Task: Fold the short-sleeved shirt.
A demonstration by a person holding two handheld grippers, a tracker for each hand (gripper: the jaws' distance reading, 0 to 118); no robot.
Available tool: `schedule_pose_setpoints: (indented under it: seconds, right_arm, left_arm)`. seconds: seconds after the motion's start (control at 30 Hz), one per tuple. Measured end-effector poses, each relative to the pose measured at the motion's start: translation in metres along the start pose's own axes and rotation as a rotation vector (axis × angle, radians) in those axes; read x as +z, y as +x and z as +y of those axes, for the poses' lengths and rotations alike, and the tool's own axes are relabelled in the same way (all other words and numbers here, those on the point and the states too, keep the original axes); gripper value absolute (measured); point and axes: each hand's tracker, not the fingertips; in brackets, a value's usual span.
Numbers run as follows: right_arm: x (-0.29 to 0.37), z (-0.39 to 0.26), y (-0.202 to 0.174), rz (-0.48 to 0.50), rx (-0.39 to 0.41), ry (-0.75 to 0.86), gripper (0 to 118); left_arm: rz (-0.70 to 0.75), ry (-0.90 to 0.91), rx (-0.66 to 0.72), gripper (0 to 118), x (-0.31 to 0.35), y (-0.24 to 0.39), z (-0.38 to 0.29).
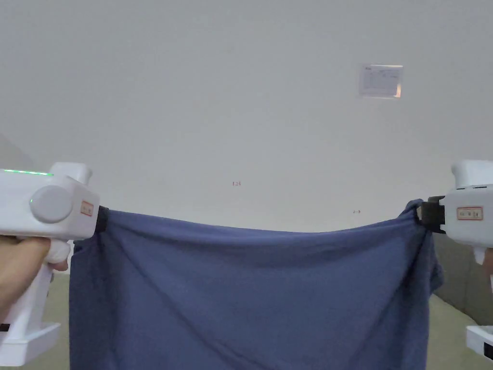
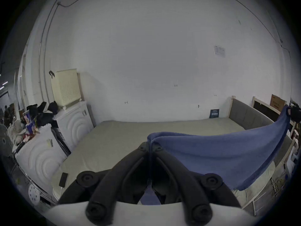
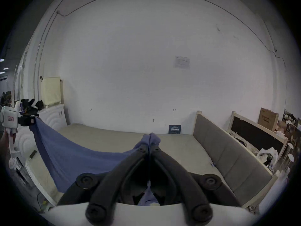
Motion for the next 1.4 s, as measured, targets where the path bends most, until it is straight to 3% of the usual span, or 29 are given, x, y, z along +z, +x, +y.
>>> schedule_pose_setpoints:
  seconds: [0.3,0.93,1.17,1.4]
  right_arm:
    - [-0.057,0.029,-0.006,-0.022,0.001,-0.011,0]
    - [-0.239,0.131,-0.013,-0.139,0.04,0.006,0]
    - [-0.295,0.125,-0.019,-0.167,0.055,-0.002,0]
    - [-0.363,0.046,-0.02,-0.176,0.062,-0.107,0]
  left_arm:
    - [0.048,-0.017,0.006,2,-0.038,0.004,0.028]
    - [0.152,0.014,-0.01,2,-0.198,0.044,0.13]
    - [0.215,0.009,-0.017,2,-0.26,0.057,0.123]
    - [0.201,-0.068,-0.049,2,-0.335,0.067,0.055]
